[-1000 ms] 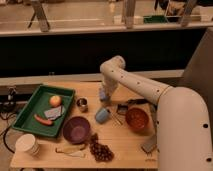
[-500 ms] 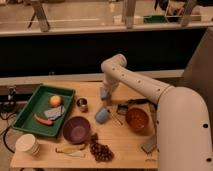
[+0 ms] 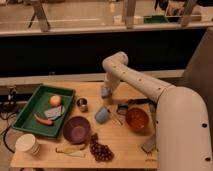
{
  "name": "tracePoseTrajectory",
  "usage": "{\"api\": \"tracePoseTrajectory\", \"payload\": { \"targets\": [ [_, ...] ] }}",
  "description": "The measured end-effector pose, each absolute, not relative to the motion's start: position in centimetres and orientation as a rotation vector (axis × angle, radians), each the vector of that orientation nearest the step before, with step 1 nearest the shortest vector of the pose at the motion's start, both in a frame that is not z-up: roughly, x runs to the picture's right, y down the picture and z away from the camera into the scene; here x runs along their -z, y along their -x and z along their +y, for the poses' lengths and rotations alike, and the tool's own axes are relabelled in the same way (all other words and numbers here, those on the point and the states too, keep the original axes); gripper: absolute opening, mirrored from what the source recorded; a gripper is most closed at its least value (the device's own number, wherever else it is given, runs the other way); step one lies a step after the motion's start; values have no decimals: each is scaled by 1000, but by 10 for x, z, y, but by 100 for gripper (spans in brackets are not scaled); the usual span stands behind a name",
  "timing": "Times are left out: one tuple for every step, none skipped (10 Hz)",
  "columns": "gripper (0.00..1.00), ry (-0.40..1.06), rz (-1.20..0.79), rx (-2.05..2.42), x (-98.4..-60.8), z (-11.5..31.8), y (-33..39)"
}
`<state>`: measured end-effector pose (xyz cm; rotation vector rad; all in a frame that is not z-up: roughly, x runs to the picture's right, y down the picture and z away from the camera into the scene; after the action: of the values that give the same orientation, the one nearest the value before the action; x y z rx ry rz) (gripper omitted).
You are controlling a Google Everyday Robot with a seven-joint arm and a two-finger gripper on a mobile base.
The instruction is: Place sponge in table surface
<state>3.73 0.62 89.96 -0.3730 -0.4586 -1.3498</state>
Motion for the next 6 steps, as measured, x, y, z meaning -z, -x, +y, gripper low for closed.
{"api": "tracePoseTrajectory", "payload": {
  "targets": [
    [7,373,-459,1351,-899,5,-38],
    [17,372,-460,1352,-899,5,-37],
    [27,374,-464,1355,-900,6,-36],
    [39,375,-476,1359,-900,8,-34],
    [47,372,-486,1363,-901,8,-32],
    [58,367,-504,1368,-901,9,-31]
  ]
}}
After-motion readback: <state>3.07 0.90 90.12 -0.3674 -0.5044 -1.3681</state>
